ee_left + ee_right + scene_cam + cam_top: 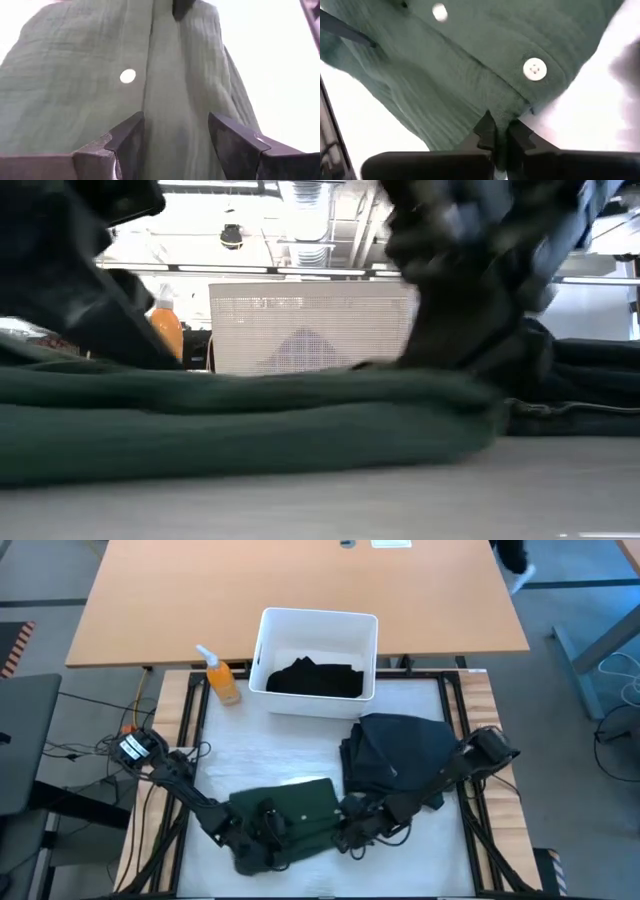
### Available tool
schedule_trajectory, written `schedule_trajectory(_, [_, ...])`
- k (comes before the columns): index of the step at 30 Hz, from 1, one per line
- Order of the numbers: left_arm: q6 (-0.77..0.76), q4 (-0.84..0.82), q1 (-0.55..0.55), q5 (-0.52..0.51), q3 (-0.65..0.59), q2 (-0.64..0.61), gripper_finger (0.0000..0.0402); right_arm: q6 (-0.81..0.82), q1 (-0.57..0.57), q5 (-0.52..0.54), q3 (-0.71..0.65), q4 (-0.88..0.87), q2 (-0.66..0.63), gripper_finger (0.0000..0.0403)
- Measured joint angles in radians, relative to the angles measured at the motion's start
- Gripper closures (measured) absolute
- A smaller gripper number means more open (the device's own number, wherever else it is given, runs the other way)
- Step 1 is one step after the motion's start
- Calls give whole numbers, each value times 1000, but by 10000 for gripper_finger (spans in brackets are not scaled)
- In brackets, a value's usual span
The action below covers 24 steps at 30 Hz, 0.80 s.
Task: Fold laundry
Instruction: Stack the folded green polo shirt on top of the folded black short
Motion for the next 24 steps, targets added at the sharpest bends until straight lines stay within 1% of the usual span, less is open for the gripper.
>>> schedule_trajectory(3, [20, 37, 17, -1, 0, 0, 191, -34, -1, -22, 1, -127, -89, 366])
schedule_trajectory(5, [23, 53, 26, 13, 0, 0, 191, -62, 1, -62, 1, -190, -136, 371])
schedule_trajectory(8, [86, 118, 32, 83, 0, 1, 191, -66, 9, -116, 2, -252, -184, 374])
schedule_trajectory(10, [158, 188, 32, 125, 0, 1, 191, -66, 16, -137, 2, -256, -195, 365])
schedule_trajectory(13, [244, 287, 31, 160, 0, 1, 191, -66, 37, -137, 2, -228, -196, 337])
schedule_trajectory(15, [264, 316, 31, 163, 0, 1, 191, -65, 46, -138, 3, -219, -198, 314])
schedule_trajectory(19, [263, 312, 38, 160, 0, 1, 191, -65, 71, -182, 4, -224, -198, 269])
schedule_trajectory(24, [259, 325, 48, 160, 0, 1, 191, -177, 101, -261, 4, -222, -199, 220])
